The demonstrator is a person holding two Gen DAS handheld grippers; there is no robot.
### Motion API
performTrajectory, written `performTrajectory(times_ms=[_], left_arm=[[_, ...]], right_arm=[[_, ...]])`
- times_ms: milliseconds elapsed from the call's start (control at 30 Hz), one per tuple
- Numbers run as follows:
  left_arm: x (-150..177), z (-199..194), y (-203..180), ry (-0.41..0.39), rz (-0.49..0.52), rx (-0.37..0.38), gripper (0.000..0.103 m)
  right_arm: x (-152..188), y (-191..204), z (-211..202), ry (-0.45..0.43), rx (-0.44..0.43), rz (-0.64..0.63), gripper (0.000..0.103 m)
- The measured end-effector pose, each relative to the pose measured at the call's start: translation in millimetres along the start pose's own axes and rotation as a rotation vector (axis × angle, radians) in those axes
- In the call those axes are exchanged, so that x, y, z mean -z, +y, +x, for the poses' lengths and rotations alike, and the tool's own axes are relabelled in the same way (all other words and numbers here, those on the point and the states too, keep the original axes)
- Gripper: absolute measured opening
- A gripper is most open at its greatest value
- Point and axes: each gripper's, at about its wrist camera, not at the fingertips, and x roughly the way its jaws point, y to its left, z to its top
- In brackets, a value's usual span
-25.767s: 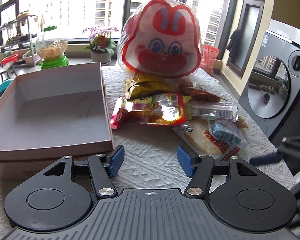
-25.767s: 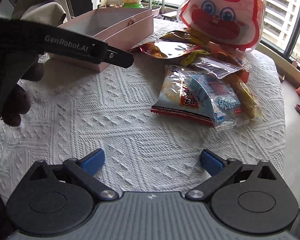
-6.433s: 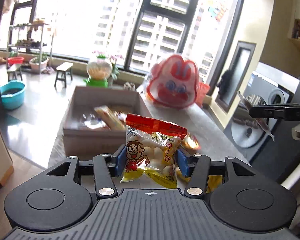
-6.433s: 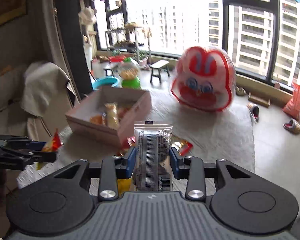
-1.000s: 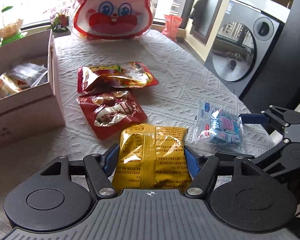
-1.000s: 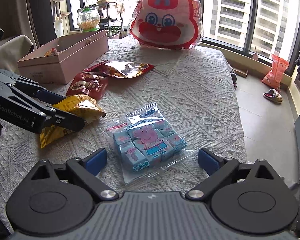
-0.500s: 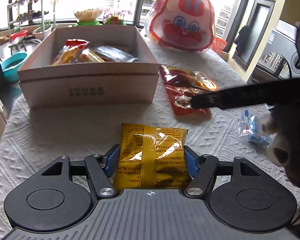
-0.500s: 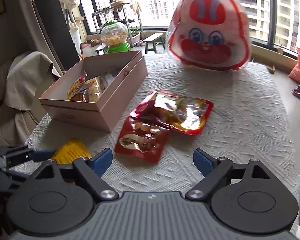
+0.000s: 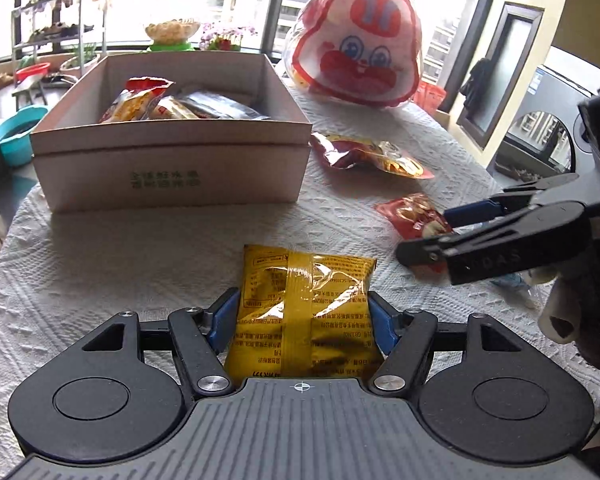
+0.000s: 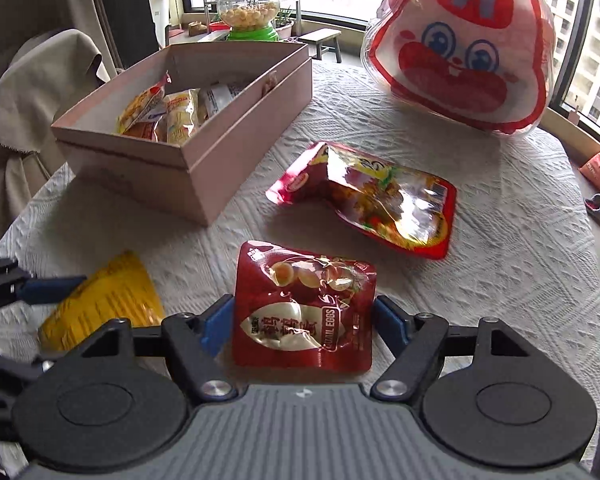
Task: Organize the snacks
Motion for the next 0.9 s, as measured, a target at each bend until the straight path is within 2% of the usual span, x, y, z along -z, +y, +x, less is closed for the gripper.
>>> performTrajectory(times_ms=[167,200,233,267,300,333,367,433,467,500,600,667,767,900], left_arm=[[-1,2,-4,0.001,0.006,-0.015,0.073],[-1,2,-5,0.002,0.007,-0.019,0.073],[-1,2,-5,0.003,0.009,-0.022,0.073],[-1,3,-6,0.004,0.011,-0.026,0.073],[-1,3,-7,0.005,0.016,-0.030,0.073],[-1,3,-8,0.006,0.020,-0.035,0.073],[-1,4,-10,0.006,0.025,-0.041,0.073],[0,5,-13,0.006,0.038,-0.054,0.073],[0,6,-14,0.006,0.045,-0.061,0.074],[0,6,-16,0.007,0.052,-0.067,0.074],[1,8,-20,0.009,0.073,-0.086,0.075],[1,10,-23,0.011,0.084,-0.095,0.076],[2,10,-24,0.011,0.092,-0.098,0.077],[2,8,-17,0.005,0.070,-0.065,0.076]], right_arm=[[22,-10,-18,-0.009,0.052,-0.085,0.076],[26,-11,-22,-0.013,0.079,-0.107,0.076],[33,-13,-29,-0.020,0.144,-0.158,0.076],[33,-13,-29,-0.020,0.144,-0.158,0.076],[36,-14,-32,-0.026,0.185,-0.181,0.076],[40,-18,-36,-0.037,0.272,-0.208,0.076],[41,-21,-38,-0.046,0.313,-0.207,0.076],[41,-24,-42,-0.055,0.338,-0.194,0.076],[40,-35,-53,-0.079,0.290,-0.118,0.076],[40,-35,-53,-0.079,0.290,-0.118,0.076],[35,-54,-66,-0.090,0.062,0.054,0.076],[31,-59,-65,-0.100,-0.019,0.131,0.076],[20,-51,-49,-0.105,0.003,0.130,0.076],[3,-42,-10,-0.048,0.021,0.150,0.076]])
